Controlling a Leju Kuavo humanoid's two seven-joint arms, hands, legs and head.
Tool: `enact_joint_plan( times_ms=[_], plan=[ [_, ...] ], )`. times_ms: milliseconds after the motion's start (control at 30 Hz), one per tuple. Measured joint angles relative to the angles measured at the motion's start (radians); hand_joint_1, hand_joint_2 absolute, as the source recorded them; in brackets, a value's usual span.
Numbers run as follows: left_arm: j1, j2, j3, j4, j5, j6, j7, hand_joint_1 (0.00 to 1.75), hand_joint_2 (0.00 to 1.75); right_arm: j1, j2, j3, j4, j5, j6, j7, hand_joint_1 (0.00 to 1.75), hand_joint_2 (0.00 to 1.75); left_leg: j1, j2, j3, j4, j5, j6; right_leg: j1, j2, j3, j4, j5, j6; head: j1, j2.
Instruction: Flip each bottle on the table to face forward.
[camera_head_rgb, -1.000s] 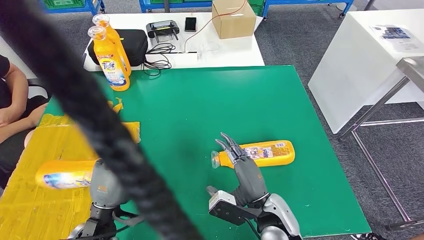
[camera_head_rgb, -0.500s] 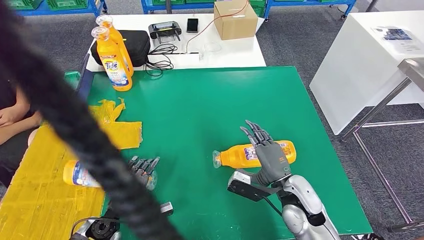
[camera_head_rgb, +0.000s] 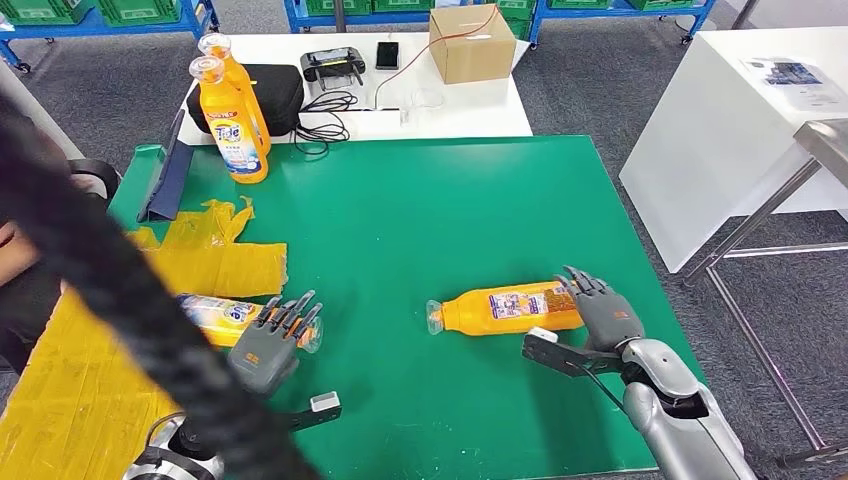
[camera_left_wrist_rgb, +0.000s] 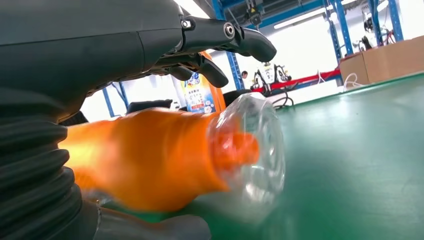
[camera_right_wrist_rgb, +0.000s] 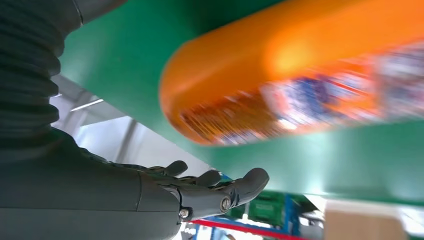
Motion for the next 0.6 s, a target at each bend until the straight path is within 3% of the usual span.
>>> enact_joint_plan(
  times_ms=[167,400,600],
  plan=[
    [0.000,-0.010,0.020,0.004,0.027,0.022,-0.043,0.00,1.75,-0.032,-0.008,-0.020,0.099,0.021,-0.004,-0.002,0.00,1.75,-0.001,-0.001,-0.001,0.000,0.000,0.000,0.000,-0.001,-0.001,0.000,0.000,0.000,0.000,0.000],
    [0.043,-0.039,0.084,-0.078,0.362,-0.079,-0.304,0.00,1.75,-0.092,-0.005,-0.029,0.200,0.099,-0.057,-0.007,0.00,1.75,-0.002,0.000,-0.006,0.000,0.001,0.001,-0.001,-0.001,-0.006,0.001,0.000,0.001,0.000,0.000],
    [0.095,-0.060,0.102,-0.180,0.415,-0.130,-0.343,0.00,1.75,-0.147,0.021,-0.023,0.255,0.144,-0.099,-0.020,0.00,1.75,-0.003,0.000,-0.012,0.001,0.002,0.002,-0.003,-0.001,-0.012,0.001,0.001,0.002,0.000,0.000]
  ],
)
